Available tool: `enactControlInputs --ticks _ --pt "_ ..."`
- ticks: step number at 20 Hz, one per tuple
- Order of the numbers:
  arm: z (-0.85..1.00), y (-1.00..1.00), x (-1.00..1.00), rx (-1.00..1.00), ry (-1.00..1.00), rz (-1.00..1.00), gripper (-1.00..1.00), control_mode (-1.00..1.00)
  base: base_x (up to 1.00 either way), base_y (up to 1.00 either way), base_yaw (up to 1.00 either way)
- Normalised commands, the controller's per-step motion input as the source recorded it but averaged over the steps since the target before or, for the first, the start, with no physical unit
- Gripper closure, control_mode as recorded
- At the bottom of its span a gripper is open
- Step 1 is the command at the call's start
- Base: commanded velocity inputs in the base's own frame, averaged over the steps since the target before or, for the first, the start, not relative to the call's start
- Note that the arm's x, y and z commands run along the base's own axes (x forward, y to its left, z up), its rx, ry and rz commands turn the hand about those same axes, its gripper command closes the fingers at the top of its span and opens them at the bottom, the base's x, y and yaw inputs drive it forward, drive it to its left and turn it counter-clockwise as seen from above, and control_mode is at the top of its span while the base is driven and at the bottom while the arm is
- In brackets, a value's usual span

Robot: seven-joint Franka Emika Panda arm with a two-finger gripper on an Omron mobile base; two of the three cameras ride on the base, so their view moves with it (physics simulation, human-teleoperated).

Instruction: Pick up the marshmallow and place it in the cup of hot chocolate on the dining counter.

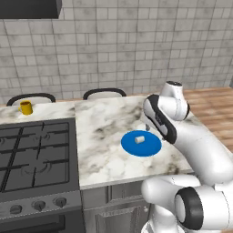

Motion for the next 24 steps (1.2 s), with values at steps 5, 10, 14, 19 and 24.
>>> enactControlInputs --ticks 5,10,14,19,24 --pt "-0.22 0.05 0.09 0.00 0.00 -0.30 -1.00 -1.00 0.00 0.00 0.00" --pt "-0.21 0.07 0.07 0.00 -0.01 -0.06 -1.00 -1.00 0.00 0.00 0.00" --pt "-0.21 0.00 0.04 0.00 0.00 0.02 -1.00 -1.00 0.00 0.00 0.00" --pt "-0.20 -0.03 0.11 0.00 0.00 0.01 -1.00 -1.00 0.00 0.00 0.00" --pt "-0.29 0.00 0.19 0.00 -0.01 0.00 -1.00 -1.00 0.00 0.00 0.00"
